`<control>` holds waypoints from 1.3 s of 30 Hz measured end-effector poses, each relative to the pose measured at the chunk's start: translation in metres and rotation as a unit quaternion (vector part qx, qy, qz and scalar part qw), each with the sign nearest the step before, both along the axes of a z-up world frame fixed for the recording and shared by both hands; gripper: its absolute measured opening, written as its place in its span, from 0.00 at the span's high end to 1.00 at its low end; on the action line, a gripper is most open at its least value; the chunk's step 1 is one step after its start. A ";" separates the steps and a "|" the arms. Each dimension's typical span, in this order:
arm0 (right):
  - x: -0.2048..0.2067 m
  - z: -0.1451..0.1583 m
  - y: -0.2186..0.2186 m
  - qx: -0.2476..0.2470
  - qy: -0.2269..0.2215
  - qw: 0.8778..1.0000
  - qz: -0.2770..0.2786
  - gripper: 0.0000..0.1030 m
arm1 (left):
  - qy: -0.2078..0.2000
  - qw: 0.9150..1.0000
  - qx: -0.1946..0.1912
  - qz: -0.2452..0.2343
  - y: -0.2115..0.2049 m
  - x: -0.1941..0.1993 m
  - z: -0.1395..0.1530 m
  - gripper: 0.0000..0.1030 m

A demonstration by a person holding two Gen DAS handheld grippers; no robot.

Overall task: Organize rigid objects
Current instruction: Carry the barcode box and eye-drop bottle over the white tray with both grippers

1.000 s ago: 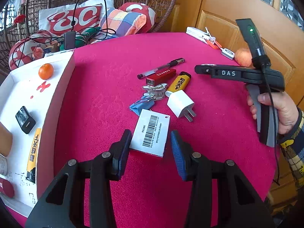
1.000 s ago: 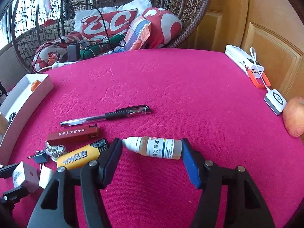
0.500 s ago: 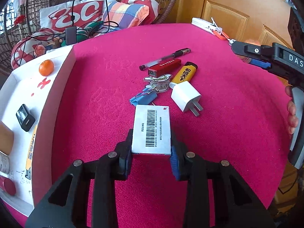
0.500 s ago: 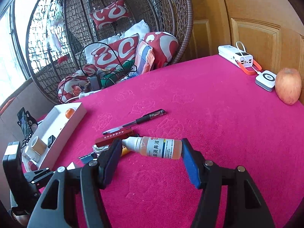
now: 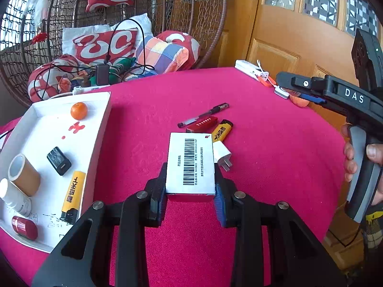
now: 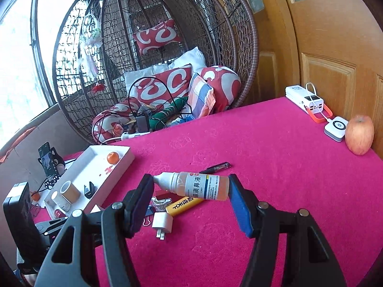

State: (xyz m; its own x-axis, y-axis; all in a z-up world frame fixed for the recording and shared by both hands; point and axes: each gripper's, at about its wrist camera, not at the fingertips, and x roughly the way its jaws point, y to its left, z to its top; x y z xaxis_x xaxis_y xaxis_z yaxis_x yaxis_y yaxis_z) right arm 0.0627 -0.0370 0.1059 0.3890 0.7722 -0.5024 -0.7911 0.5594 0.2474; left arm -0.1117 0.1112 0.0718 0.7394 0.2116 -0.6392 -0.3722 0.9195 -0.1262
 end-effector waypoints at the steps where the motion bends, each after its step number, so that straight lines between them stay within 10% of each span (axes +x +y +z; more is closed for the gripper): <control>1: -0.002 0.001 0.001 0.001 -0.001 1.000 0.002 0.39 | -0.006 1.000 0.001 0.002 0.001 -0.003 0.004 0.69; 39: -0.094 0.034 0.139 -0.030 -0.045 0.986 0.160 0.39 | -0.129 0.975 -0.053 0.175 0.125 -0.153 0.029 0.69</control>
State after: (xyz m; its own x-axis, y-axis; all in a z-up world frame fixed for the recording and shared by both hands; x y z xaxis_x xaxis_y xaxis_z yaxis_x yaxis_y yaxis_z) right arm -0.0312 0.1023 0.1401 0.1760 0.8328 -0.5248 -0.9465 0.2896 0.1422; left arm -0.2642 0.2363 0.1005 0.7731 0.4224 -0.4733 -0.6039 0.7183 -0.3454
